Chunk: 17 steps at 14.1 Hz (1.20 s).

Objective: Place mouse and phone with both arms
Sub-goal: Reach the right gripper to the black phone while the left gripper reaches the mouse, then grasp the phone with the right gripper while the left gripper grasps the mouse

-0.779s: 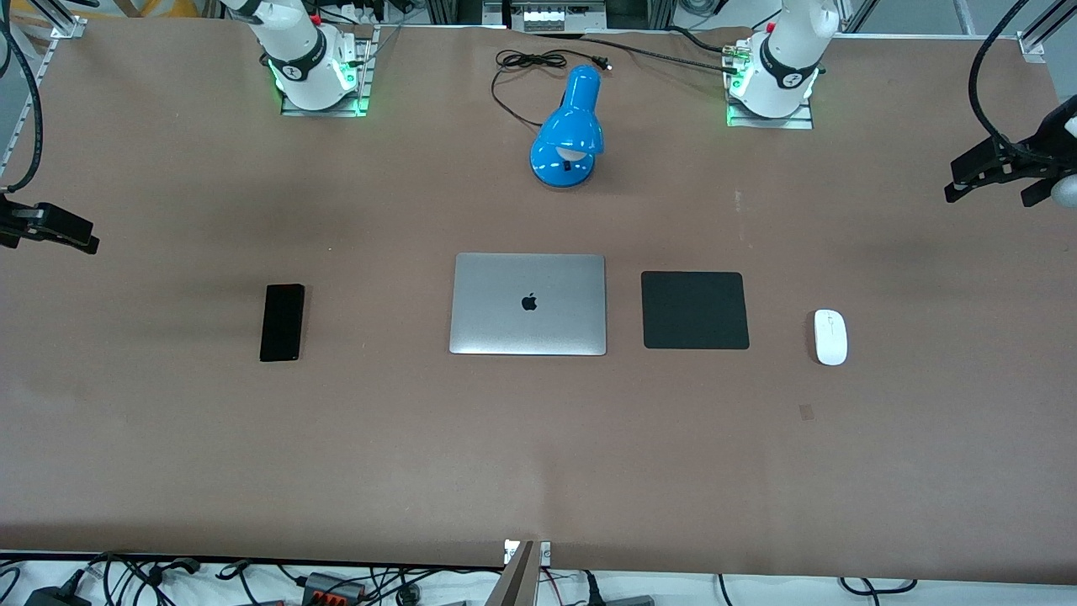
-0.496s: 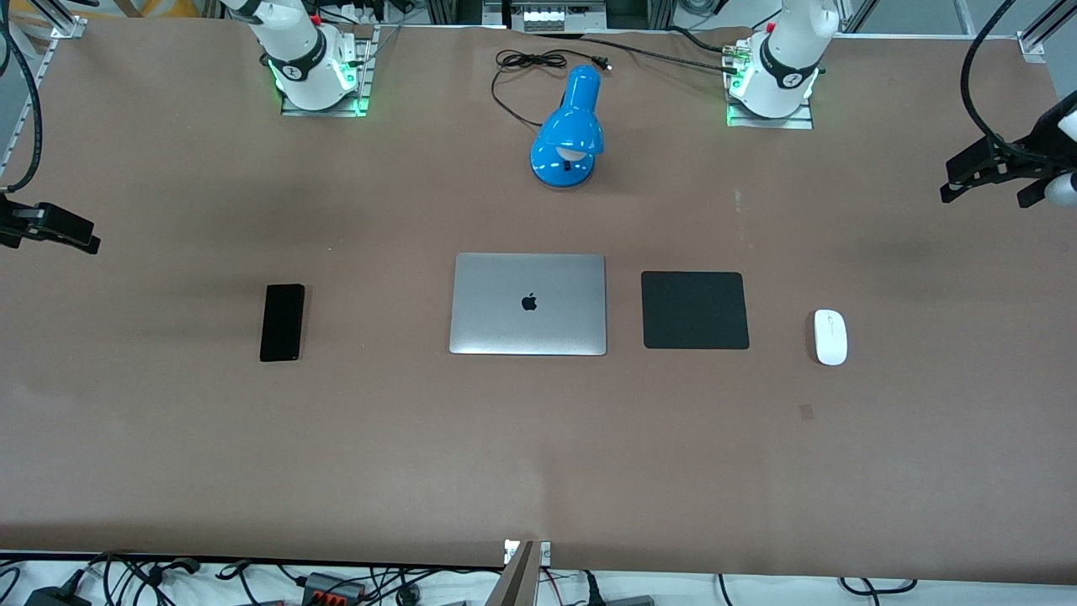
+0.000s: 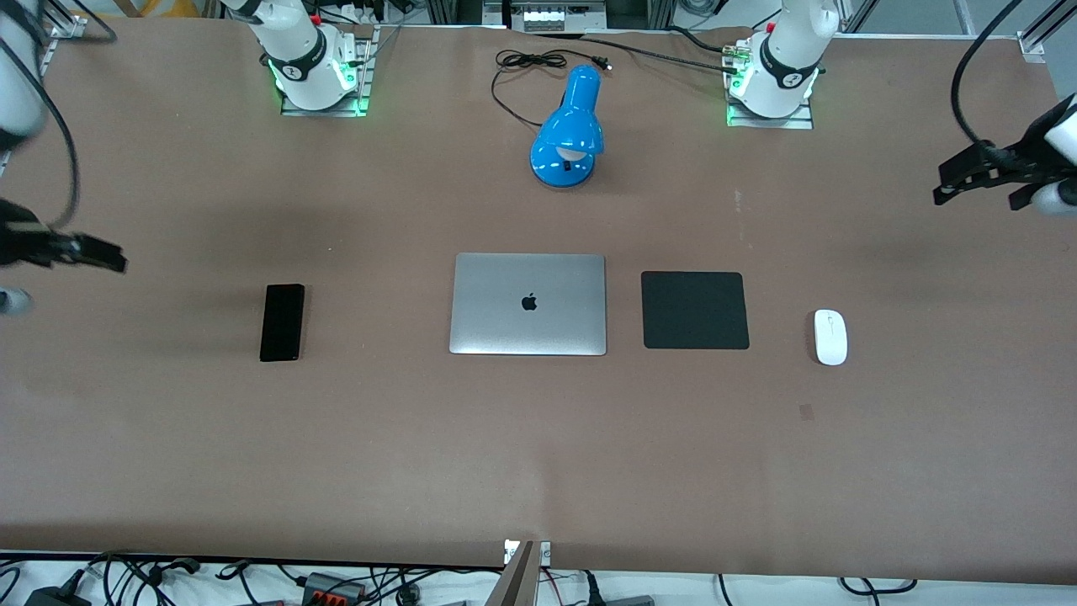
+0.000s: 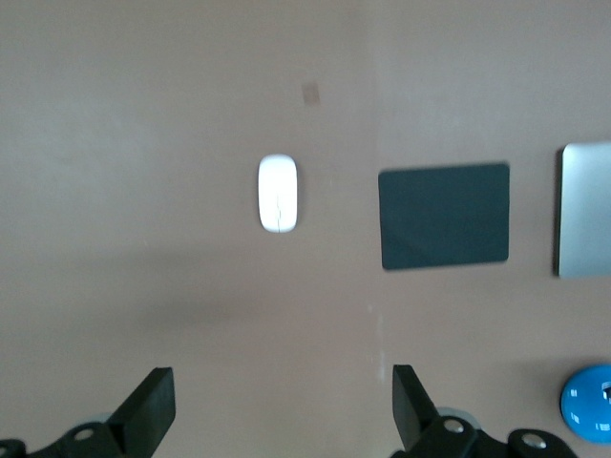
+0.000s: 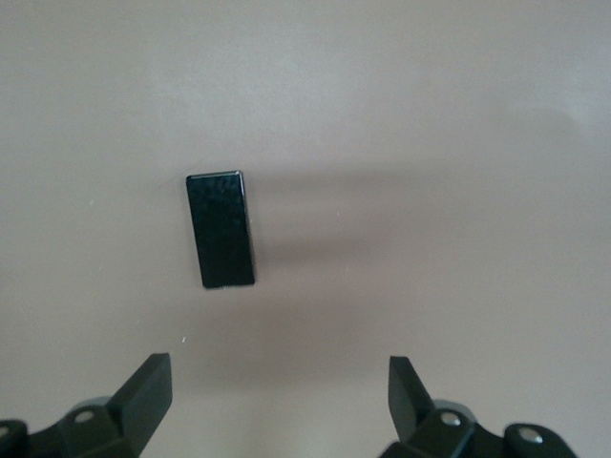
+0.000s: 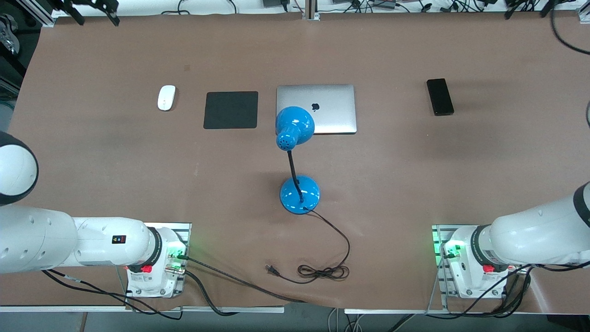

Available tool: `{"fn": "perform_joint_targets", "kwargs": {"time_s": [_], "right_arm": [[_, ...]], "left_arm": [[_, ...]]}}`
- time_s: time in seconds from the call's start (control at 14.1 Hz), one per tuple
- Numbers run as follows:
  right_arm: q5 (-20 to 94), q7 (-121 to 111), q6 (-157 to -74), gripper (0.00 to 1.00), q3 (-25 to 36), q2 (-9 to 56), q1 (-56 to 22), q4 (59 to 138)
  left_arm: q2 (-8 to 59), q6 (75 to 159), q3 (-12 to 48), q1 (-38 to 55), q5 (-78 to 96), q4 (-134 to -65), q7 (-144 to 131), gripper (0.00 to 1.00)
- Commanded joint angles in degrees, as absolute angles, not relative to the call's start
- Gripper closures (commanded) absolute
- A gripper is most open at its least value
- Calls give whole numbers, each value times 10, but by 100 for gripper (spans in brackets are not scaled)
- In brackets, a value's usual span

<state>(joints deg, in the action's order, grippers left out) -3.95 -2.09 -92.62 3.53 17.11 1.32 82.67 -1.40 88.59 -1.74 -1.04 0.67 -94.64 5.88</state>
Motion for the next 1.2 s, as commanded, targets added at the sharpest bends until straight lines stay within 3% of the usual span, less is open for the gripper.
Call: {"fn": "perform_joint_targets", "kwargs": {"time_s": [0.0, 0.21, 0.35, 0.5, 0.71, 1.13], "right_arm": [[-30, -15, -954, 0, 35, 228, 4, 823], [-19, -15, -990, 0, 31, 287, -17, 830], [-18, -12, -1052, 0, 31, 310, -33, 876], [4, 32, -1146, 0, 31, 307, -34, 951], [2, 31, -1182, 0, 31, 308, -49, 988], [0, 31, -1299, 0, 32, 307, -61, 1081]], "left_arm": [[37, 868, -15, -22, 3, -928, 66, 0], [96, 869, -17, -18, 3, -926, 70, 0], [154, 904, -14, -25, 4, -926, 74, 0], [189, 1010, -15, -26, -1, -956, 74, 0], [225, 1147, -15, -28, -4, -1024, 74, 0], [253, 1563, -15, -29, -5, -1229, 138, 0]]}}
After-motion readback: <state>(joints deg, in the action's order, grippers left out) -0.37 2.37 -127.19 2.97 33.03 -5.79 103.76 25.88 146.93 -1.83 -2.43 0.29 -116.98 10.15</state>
